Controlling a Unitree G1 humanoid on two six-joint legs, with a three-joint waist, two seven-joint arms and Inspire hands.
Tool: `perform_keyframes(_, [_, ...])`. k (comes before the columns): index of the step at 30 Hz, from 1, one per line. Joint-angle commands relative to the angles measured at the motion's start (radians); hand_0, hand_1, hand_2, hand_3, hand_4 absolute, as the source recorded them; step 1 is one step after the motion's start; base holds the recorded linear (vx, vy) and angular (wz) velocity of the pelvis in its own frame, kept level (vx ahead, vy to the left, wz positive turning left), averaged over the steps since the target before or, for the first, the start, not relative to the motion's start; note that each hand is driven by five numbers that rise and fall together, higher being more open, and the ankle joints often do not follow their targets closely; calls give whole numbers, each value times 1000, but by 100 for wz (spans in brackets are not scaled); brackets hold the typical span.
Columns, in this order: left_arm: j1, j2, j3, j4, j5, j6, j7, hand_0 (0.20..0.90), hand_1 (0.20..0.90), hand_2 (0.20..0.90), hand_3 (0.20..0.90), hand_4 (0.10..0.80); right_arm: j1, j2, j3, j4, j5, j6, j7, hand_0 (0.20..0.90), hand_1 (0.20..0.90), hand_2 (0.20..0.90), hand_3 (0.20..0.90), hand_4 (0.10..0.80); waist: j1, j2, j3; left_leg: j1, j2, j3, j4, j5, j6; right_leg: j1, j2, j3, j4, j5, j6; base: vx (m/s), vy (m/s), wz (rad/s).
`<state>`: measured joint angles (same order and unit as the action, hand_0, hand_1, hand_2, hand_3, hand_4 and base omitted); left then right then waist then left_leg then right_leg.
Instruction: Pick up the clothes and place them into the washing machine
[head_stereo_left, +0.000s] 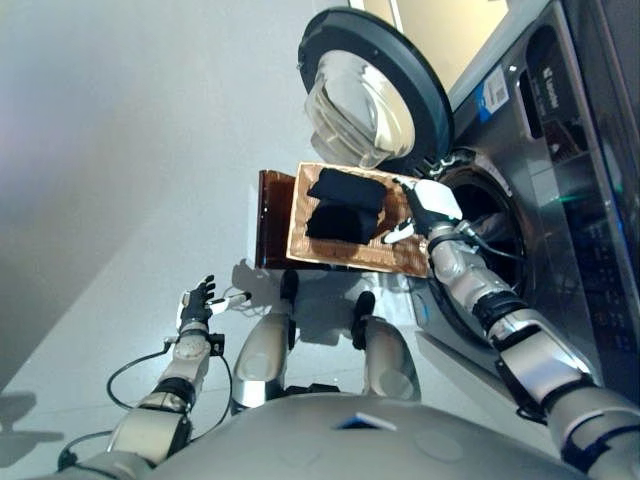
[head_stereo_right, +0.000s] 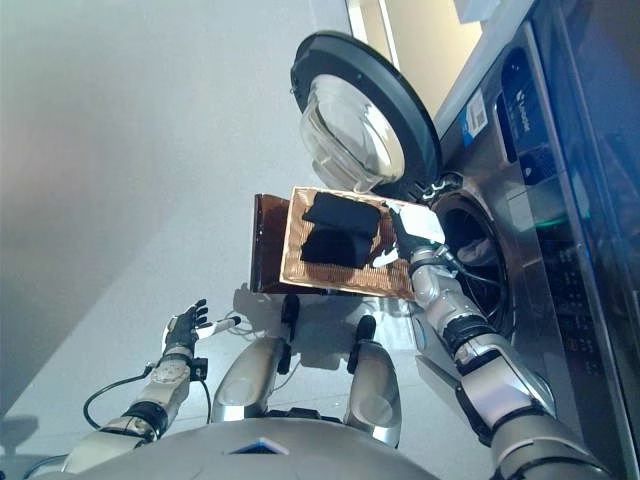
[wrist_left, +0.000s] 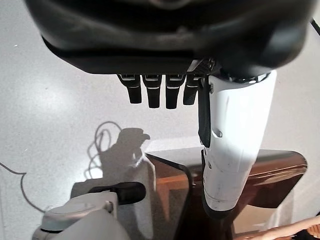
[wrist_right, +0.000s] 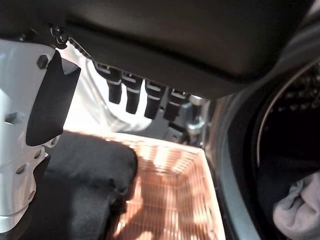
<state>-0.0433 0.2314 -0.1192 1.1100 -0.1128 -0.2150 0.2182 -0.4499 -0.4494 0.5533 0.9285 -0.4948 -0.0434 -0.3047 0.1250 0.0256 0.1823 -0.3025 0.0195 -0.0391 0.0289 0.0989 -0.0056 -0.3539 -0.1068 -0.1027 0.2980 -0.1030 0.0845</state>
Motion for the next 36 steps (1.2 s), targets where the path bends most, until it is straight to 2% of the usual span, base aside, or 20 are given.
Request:
perform_keyframes(1, [-26,45,21,41,28,-25,19,900,900,900,900,800,-66,-10,26,-11,-94,-5,-55,900,900,900,900,800,15,-32,-43,9,-59,15,10,-59,-28,48,-6,44,-208,150,7,22,-3,4])
perform_keyframes(8, [-22,62,23,24,23,-29,25,900,900,900,900,800,-112,7,70,39,-172,25,-64,900,900,900,900,800,24,-32,-20,-2,-58,19,25,-64,-23,29,-1,44,-188,143,4,-4,-5,1])
perform_keyframes(18, [-59,70,-2,10,-10,-32,46,900,900,900,900,800,-206,48,111,138,-160,51,-82,900,900,900,900,800,32,-35,36,-76,-56,15,77,-61,-24,-48,8,37,-127,133,-7,-50,-19,2])
perform_keyframes(20, [-84,81,-19,-5,-31,-39,61,900,900,900,900,800,-266,55,129,216,-159,67,-96,900,900,900,900,800,40,-32,78,-128,-62,11,140,-75,-28,-89,7,26,-84,124,-13,-101,-45,5])
perform_keyframes(25, [-104,91,-26,-17,-45,-41,73,900,900,900,900,800,-312,53,135,231,-159,78,-110,900,900,900,900,800,43,-35,113,-176,-61,7,208,-102,-30,-126,8,19,-36,110,-16,-28,-28,10])
perform_keyframes(36, [-136,107,-41,-31,-68,-42,97,900,900,900,900,800,-402,66,151,260,-140,88,-130,900,900,900,900,800,50,-48,145,-267,-55,-3,301,-134,-30,-205,13,-6,39,90,-19,-2,-15,5])
